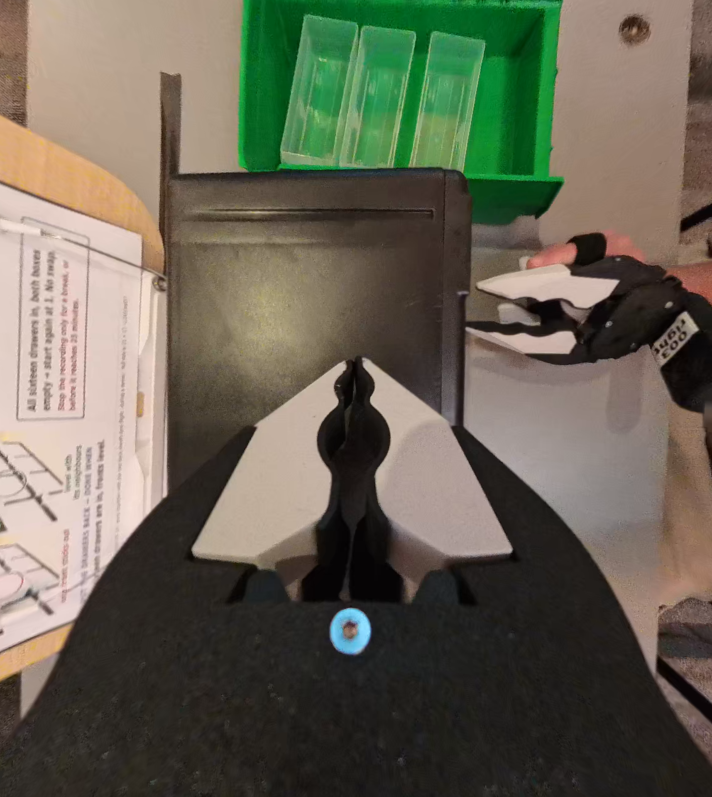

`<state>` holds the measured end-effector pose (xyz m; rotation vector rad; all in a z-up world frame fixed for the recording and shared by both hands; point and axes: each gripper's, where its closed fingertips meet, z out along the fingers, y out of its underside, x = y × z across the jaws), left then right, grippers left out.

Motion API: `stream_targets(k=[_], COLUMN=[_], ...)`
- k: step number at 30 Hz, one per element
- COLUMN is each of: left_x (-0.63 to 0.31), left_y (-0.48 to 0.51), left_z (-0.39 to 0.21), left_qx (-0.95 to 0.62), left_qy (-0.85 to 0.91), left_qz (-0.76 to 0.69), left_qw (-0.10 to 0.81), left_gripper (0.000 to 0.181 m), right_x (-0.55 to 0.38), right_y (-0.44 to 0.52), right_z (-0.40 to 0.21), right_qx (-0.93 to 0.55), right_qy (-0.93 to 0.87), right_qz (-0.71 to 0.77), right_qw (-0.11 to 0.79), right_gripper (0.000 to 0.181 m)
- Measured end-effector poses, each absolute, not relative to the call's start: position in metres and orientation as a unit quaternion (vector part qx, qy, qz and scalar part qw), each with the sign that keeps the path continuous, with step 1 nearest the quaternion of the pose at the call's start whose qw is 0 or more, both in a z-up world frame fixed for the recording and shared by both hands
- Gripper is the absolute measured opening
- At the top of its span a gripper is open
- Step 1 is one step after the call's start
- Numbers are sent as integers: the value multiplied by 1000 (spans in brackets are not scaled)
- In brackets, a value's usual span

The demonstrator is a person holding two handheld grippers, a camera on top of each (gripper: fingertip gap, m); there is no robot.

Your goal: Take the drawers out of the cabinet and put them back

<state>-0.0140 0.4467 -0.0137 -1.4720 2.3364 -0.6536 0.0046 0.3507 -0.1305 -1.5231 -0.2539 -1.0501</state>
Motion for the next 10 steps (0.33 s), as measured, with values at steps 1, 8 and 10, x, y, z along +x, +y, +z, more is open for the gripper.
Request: stream_targets(k=[1,8,10], left_x=[-11,-8,-9], left_y=[446,449,452], left_z=[-18,-36,-36], left_qx=[-512,-526,-524], left_qy=[817,812,817], left_qz=[-224,-221,-205], left_qw=[144,122,127], left_gripper=[0,0,0], right_x=[11,13,16], right_y=[353,373,377], right_z=[-128,-104,-102], right_qx=[-646,-546,-545], right_qy=[-120,-191,-190], right_qz=[-479,-597,-601], right_qw=[582,556,553], right_gripper=[30,18,18])
